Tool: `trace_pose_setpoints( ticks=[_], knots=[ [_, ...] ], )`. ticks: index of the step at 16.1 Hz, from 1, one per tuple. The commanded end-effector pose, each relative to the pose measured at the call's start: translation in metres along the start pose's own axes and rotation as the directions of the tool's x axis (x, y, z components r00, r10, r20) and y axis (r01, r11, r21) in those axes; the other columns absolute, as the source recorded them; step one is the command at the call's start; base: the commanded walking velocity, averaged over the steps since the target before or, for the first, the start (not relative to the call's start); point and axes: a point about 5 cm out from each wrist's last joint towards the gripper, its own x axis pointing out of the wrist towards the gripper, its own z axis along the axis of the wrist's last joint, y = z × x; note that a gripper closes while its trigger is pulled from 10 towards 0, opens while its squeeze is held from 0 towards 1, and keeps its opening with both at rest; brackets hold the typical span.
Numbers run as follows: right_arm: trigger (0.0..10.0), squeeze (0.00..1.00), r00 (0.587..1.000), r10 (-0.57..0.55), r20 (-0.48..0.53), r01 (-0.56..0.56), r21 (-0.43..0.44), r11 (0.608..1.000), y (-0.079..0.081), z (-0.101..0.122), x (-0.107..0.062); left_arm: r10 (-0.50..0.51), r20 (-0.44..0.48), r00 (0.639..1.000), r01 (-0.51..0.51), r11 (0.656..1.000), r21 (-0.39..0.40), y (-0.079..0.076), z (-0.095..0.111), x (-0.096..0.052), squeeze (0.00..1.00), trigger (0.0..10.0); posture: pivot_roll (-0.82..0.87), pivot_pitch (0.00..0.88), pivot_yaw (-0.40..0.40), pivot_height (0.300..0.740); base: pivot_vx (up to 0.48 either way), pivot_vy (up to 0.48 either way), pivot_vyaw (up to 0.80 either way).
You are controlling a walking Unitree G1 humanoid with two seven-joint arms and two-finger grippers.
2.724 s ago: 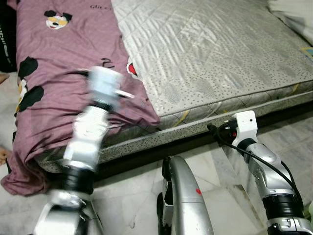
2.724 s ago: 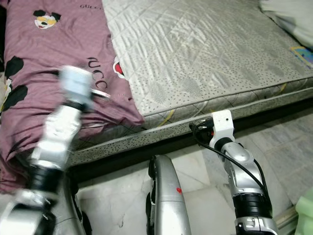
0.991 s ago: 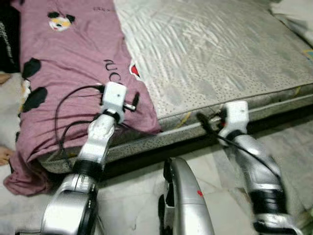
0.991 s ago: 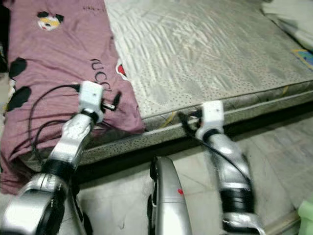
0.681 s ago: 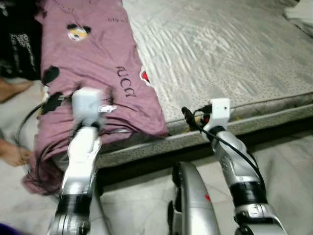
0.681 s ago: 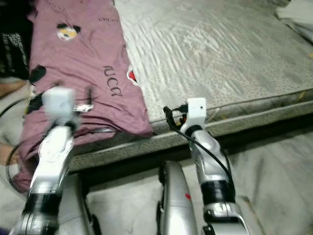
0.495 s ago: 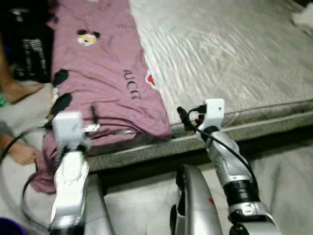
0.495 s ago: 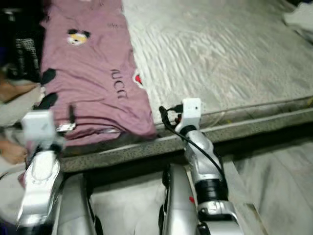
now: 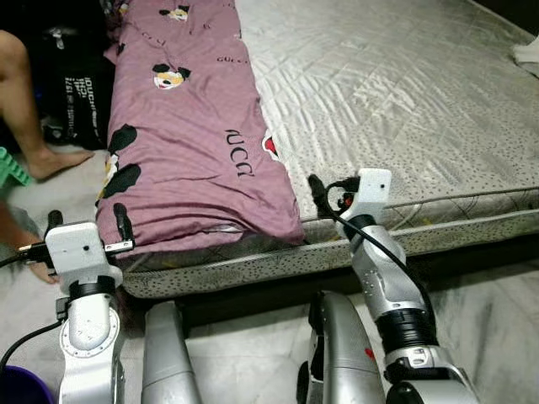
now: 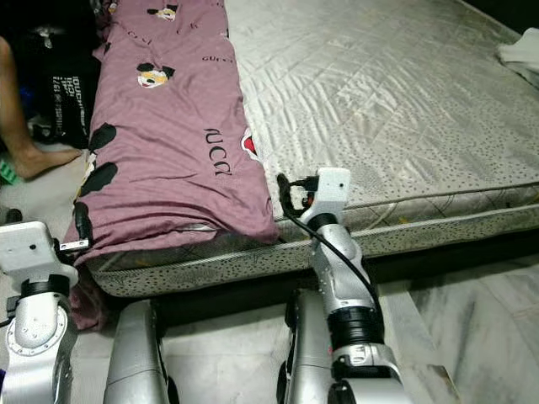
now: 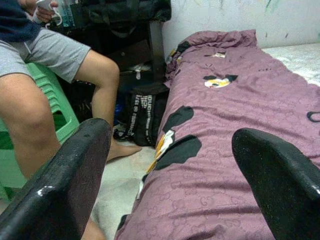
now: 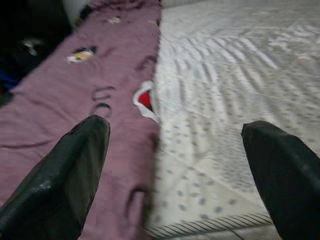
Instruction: Clean up the room
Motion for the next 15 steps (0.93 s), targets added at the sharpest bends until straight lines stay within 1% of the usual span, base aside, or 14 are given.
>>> trace_pose_setpoints(
  ticks=[1,3,4,7,8,12,15],
  knots=[
    [10.0,0.0,1.0,0.004,0.03,-0.004,0.016,1.0,0.001,0.006,0.0,-0.032,-0.02,0.999,0.032,0.999,-0.012,-0.006,-0.002,0.002,0.0,10.0,-0.02,0.0,0.002,0.529,0.0,0.0,0.0],
    [10.0,0.0,0.999,0.019,0.042,-0.02,0.031,0.999,0.004,0.009,0.001,-0.049,-0.021,0.999,0.048,0.999,-0.016,-0.01,-0.002,0.002,0.0,10.0,-0.03,0.0,0.005,0.549,0.0,0.0,0.0],
    [10.0,0.0,0.999,0.021,0.047,-0.022,0.026,0.999,0.003,0.011,0.002,-0.053,-0.025,0.998,0.052,0.998,-0.018,-0.01,-0.003,0.001,0.0,10.0,-0.03,0.0,0.014,0.569,0.0,0.0,0.0],
    [10.0,0.0,0.998,0.016,0.056,-0.017,0.021,1.0,0.0,0.013,0.005,-0.065,-0.023,0.998,0.064,0.998,-0.016,-0.01,-0.001,0.003,0.0,10.0,-0.03,0.0,0.016,0.593,0.0,0.0,0.0],
    [10.0,0.0,0.998,0.013,0.059,-0.014,0.018,1.0,0.0,0.014,0.006,-0.072,-0.02,0.997,0.072,0.997,-0.014,-0.011,-0.001,0.005,0.0,10.0,-0.03,0.0,0.018,0.608,0.0,0.0,0.0],
    [10.0,0.0,0.998,0.012,0.066,-0.013,0.015,1.0,0.001,0.016,0.008,-0.096,-0.007,0.995,0.095,0.995,-0.021,-0.018,0.003,0.011,0.0,10.0,-0.04,0.0,0.023,0.653,0.0,0.0,0.0],
    [10.0,0.0,0.998,0.004,0.066,-0.004,0.004,1.0,-0.002,0.016,0.008,-0.102,-0.012,0.995,0.102,0.995,-0.019,-0.019,0.002,0.011,0.0,10.0,-0.04,0.0,0.022,0.688,0.0,0.0,0.0]
  ],
)
